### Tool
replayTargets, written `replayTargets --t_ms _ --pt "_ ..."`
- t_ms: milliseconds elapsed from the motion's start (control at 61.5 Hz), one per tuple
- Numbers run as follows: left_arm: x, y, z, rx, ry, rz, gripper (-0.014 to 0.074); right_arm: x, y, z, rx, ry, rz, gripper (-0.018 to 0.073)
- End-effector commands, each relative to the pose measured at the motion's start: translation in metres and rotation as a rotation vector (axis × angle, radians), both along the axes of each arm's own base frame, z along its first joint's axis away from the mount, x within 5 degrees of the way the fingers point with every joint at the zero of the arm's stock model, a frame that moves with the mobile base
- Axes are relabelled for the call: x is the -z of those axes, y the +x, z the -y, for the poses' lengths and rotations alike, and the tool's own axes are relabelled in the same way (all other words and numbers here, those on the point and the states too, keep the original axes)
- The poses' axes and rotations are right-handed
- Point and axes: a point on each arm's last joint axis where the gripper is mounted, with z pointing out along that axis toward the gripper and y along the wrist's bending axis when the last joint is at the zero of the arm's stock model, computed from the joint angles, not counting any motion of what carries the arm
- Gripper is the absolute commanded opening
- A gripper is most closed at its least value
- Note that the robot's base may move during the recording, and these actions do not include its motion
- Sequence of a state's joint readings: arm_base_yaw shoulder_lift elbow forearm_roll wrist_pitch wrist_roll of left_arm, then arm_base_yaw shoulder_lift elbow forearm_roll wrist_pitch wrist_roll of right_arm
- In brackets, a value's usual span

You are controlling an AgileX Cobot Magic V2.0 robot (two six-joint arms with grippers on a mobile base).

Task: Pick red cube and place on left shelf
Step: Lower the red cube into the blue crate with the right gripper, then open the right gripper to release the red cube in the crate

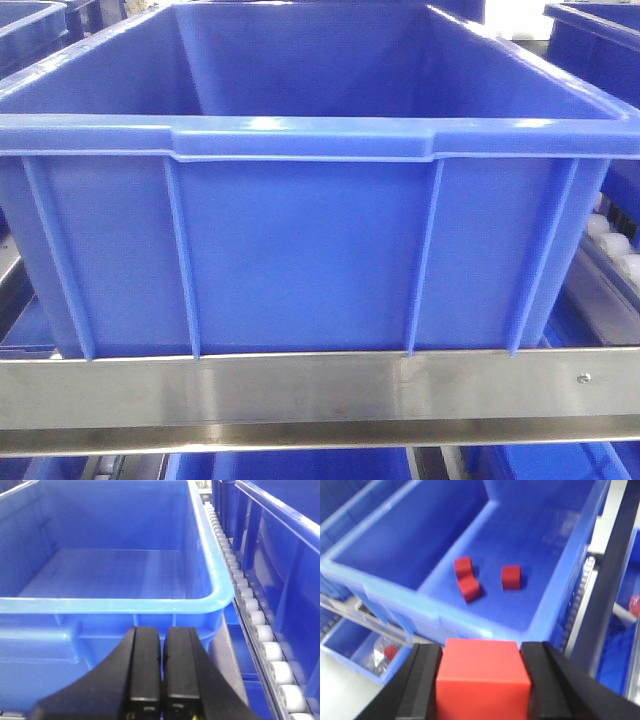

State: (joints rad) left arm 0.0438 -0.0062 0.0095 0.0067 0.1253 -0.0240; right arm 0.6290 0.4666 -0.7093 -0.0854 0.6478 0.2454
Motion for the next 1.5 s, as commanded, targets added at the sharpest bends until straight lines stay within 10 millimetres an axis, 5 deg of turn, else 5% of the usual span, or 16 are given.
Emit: replayTargets --t_ms 0,163,293,521,748,1155,1480 --pt "-0.001 0.0 0.0 -0.001 -0.004 0.08 0.0102 -0.038 0.011 -0.008 -0.013 0.002 0.118 0.0173" --pt "-0.001 0.0 0.0 -0.001 -0.004 0.08 0.0102 -0.075 0.047 -0.032 -0.029 -0.128 0.051 0.0173" --pt "-0.001 0.0 0.0 -0.001 -0.004 0.08 0.0102 -0.082 0.085 -0.059 -0.031 -0.229 -0.09 0.0173" --pt "-0.001 0.0 0.0 -0.001 -0.004 0.08 0.0102 -0.063 0.155 -0.109 -0.035 -0.37 -0.3 0.0173" --pt "-0.001 0.0 0.0 -0.001 -0.004 0.08 0.0102 -0.019 0.211 -0.149 -0.042 -0.472 -0.449 0.0173" --pt "-0.001 0.0 0.0 -0.001 -0.004 0.08 0.0102 0.047 0.254 -0.176 -0.04 -0.564 -0.566 0.0174" --pt "-0.001 0.0 0.0 -0.001 -0.004 0.08 0.0102 0.068 0.267 -0.173 -0.018 -0.584 -0.615 0.0181"
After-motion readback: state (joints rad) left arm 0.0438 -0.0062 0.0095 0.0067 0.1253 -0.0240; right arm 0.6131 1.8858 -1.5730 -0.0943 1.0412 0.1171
